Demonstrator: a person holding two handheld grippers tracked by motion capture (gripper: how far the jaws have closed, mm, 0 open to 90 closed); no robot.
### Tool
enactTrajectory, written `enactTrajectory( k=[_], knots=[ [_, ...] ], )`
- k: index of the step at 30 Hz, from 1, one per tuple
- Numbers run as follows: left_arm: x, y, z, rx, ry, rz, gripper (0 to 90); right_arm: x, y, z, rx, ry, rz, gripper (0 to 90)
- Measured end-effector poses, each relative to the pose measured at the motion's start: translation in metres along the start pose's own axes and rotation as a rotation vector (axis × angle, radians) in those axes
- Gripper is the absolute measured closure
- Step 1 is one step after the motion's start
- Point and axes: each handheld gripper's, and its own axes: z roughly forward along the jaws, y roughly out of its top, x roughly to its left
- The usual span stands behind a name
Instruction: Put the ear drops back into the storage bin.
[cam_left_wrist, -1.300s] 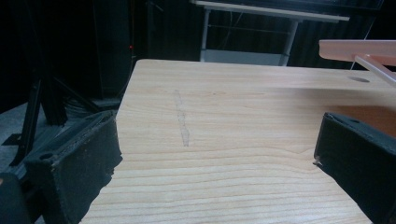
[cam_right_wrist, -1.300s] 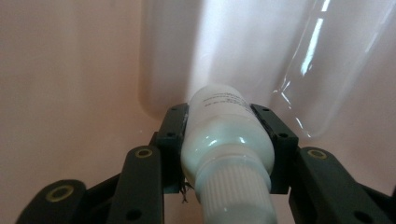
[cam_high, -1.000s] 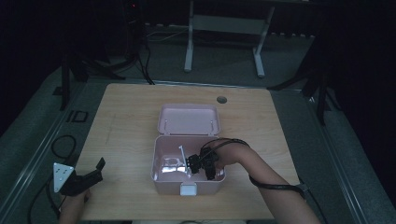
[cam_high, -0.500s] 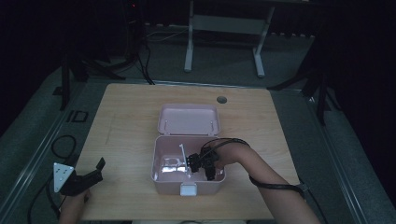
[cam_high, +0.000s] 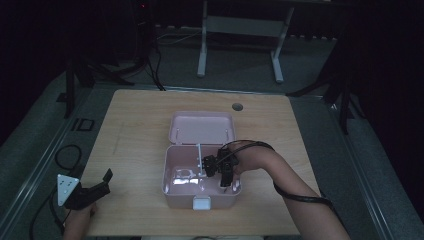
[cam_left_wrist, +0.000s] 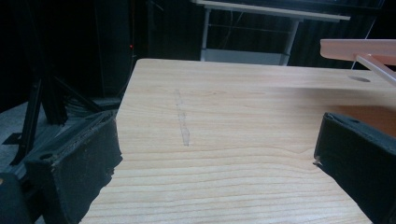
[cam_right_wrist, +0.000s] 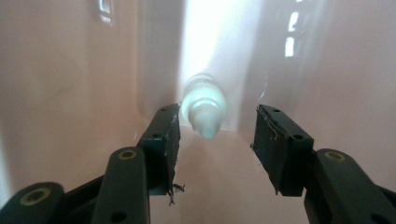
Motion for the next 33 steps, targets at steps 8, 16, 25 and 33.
enactTrajectory(
  k=[8, 16, 25, 33],
  knots=[
    [0.0, 0.0, 0.0, 0.0, 0.001, 0.0, 0.5, 0.004, -0.021, -0.046, -0.122, -0.058, 0.026, 47.1],
    [0.0, 0.0, 0.0, 0.001, 0.002, -0.001, 0.5, 0.005, -0.047, -0.064, -0.155, -0.1, 0.072, 39.7],
    [0.0, 0.0, 0.0, -0.001, 0.003, 0.0, 0.5, -0.001, -0.081, -0.059, -0.186, -0.129, 0.162, 14.7],
    [0.0, 0.0, 0.0, -0.001, 0.005, 0.0, 0.5, -0.008, -0.108, -0.038, -0.22, -0.168, 0.227, 13.4]
  ],
)
